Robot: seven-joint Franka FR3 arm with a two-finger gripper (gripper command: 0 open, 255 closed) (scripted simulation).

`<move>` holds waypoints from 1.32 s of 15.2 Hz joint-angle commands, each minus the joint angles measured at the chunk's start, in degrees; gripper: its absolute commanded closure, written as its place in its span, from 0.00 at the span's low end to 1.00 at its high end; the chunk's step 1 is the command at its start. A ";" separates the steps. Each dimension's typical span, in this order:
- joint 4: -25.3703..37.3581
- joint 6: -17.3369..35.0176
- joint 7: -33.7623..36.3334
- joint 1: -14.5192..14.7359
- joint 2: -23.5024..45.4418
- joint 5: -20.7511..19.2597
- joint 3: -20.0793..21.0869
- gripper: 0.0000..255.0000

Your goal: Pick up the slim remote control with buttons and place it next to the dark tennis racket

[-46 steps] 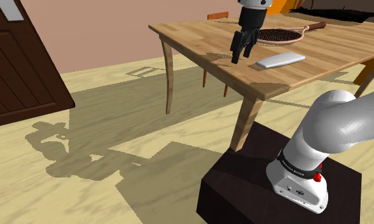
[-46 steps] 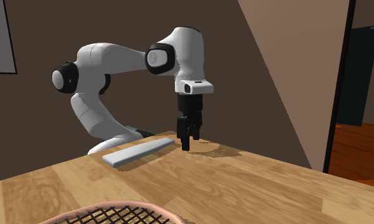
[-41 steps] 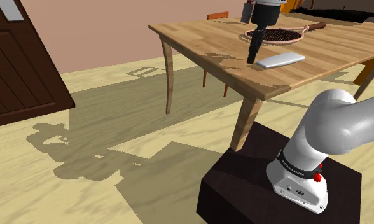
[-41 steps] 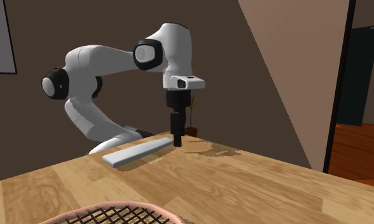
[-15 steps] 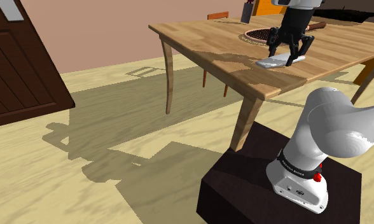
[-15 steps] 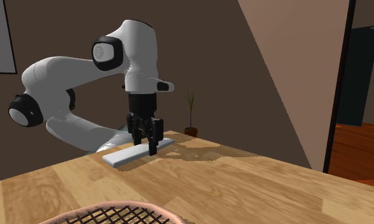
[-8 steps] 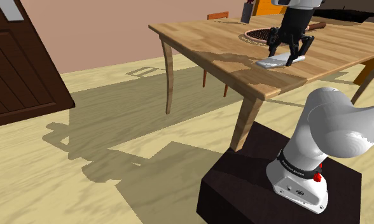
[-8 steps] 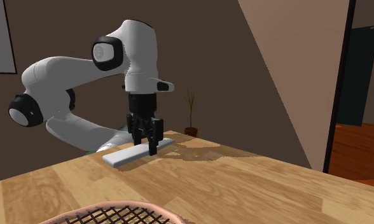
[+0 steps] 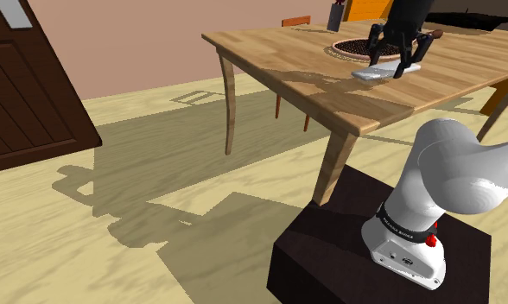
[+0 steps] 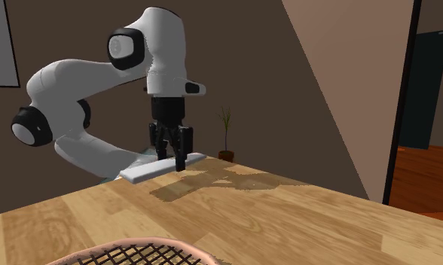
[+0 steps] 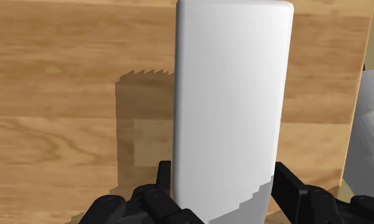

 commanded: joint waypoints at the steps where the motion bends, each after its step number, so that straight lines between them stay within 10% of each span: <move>1: 2.12 -1.07 -0.15 0.29 1.05 0.41 0.36 1.00; 20: 17.35 -11.63 -6.12 0.73 4.52 -1.62 -0.86 1.00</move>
